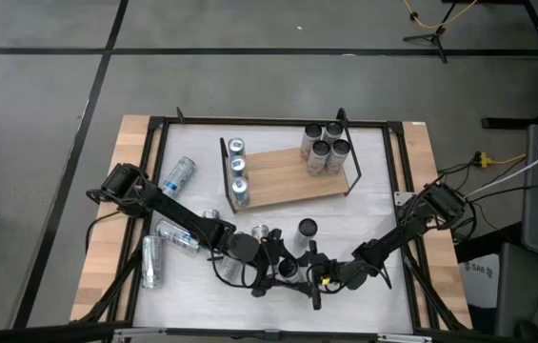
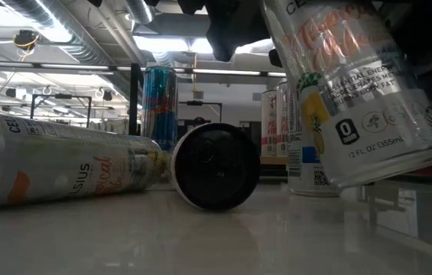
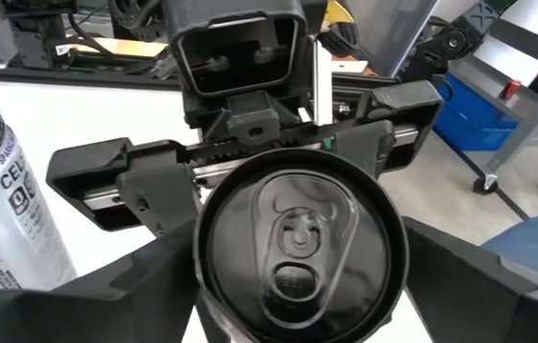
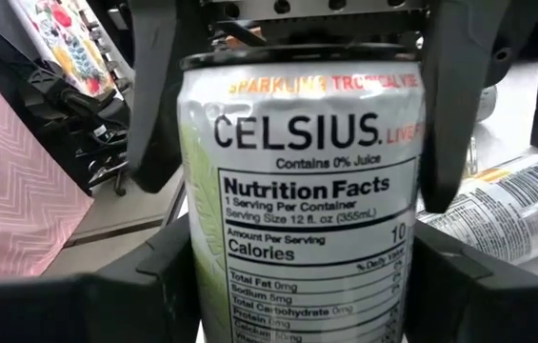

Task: Place canned beverage on shelf
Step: Put the white-yellow soda can on the shelf

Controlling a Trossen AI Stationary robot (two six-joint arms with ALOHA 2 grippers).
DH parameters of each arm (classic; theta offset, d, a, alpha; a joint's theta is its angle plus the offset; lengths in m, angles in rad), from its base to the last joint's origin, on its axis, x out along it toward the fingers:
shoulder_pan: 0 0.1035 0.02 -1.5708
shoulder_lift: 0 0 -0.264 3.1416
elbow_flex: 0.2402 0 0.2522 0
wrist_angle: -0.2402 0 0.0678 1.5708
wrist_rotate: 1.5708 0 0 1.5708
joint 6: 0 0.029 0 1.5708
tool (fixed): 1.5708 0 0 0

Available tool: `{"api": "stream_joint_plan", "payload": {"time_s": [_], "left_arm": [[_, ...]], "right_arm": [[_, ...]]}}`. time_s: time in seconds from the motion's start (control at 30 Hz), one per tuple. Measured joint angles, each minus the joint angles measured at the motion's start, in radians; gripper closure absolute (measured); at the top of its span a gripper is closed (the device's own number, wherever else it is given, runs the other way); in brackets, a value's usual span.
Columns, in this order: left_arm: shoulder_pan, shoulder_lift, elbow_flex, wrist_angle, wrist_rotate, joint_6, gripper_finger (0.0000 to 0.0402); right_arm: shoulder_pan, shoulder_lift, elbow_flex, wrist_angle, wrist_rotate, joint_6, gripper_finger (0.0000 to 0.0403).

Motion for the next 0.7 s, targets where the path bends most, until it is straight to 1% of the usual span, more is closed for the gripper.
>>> {"api": "stream_joint_plan", "payload": {"time_s": [0.13, 0.27, 0.4, 0.63, 0.7], "left_arm": [[0.0, 0.0, 0.0, 0.0, -0.003, 0.0, 0.0103], [0.0, 0.0, 0.0, 0.0, -0.002, 0.0, 0.0135], [0.0, 0.0, 0.0, 0.0, -0.003, 0.0, 0.0162], [0.0, 0.0, 0.0, -0.003, -0.002, 0.0, 0.016], [0.0, 0.0, -0.001, -0.004, -0.001, 0.0, 0.0158]], "right_arm": [[0.0, 0.0, 0.0, -0.001, -0.002, -0.001, 0.0154], [0.0, 0.0, 0.0, -0.002, -0.011, -0.002, 0.0154], [0.0, 0.0, 0.0, -0.007, -0.03, -0.001, 0.0141], [0.0, -0.001, 0.002, -0.017, -0.046, 0.0, 0.0104], [0.0, -0.002, 0.002, -0.017, -0.069, -0.001, 0.0094]]}}
